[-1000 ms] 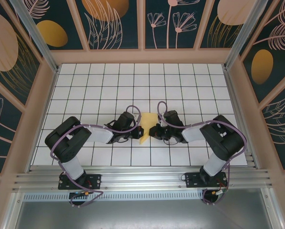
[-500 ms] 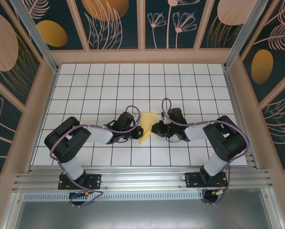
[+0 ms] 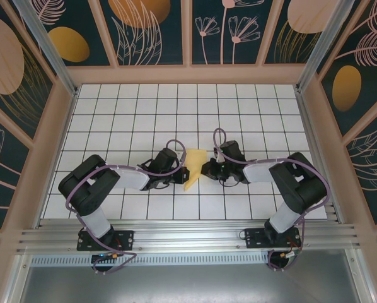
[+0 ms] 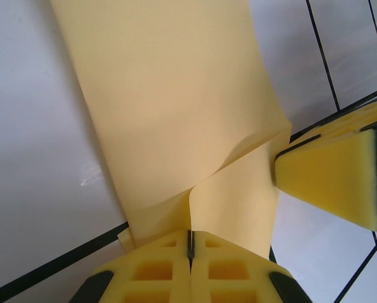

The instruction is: Fold a paper plane with a square sheet of paper (pick it up from the middle)

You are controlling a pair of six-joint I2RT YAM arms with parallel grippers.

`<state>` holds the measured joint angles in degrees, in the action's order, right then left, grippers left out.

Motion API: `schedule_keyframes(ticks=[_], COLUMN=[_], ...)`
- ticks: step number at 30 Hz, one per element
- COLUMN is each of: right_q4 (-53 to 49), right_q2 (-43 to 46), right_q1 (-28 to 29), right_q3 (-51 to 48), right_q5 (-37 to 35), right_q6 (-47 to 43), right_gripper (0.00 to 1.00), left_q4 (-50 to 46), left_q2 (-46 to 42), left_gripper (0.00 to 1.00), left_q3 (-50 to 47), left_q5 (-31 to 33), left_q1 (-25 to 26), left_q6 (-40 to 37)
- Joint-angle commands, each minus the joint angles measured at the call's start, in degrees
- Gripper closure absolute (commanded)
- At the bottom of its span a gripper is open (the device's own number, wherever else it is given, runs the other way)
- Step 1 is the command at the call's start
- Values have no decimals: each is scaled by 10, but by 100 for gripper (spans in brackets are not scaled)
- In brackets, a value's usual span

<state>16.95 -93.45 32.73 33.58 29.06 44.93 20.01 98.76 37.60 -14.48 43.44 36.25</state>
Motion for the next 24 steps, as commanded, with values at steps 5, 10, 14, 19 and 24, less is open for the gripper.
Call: schedule_keyframes(ticks=[5, 10, 14, 19, 24], right_q4=[43, 18, 15, -17, -30], right_q2=[-16, -58, -81, -85, -85], right_q1=[15, 12, 10, 10, 10], right_q3=[20, 31, 25, 26, 25], right_q5=[35, -1, -10, -27, -36], right_q6=[10, -4, -7, -15, -18], right_gripper=[91, 91, 92, 93, 93], left_q4=[-48, -49, -48, -46, -39], left_q2=[-2, -2, -25, -25, -9], left_gripper=[93, 93, 93, 92, 91], left_q3=[-6, -4, -12, -17, -11], left_q5=[17, 19, 30, 35, 24], left_q1=[-1, -2, -2, -1, -2], left_q6=[-3, -3, 3, 6, 6])
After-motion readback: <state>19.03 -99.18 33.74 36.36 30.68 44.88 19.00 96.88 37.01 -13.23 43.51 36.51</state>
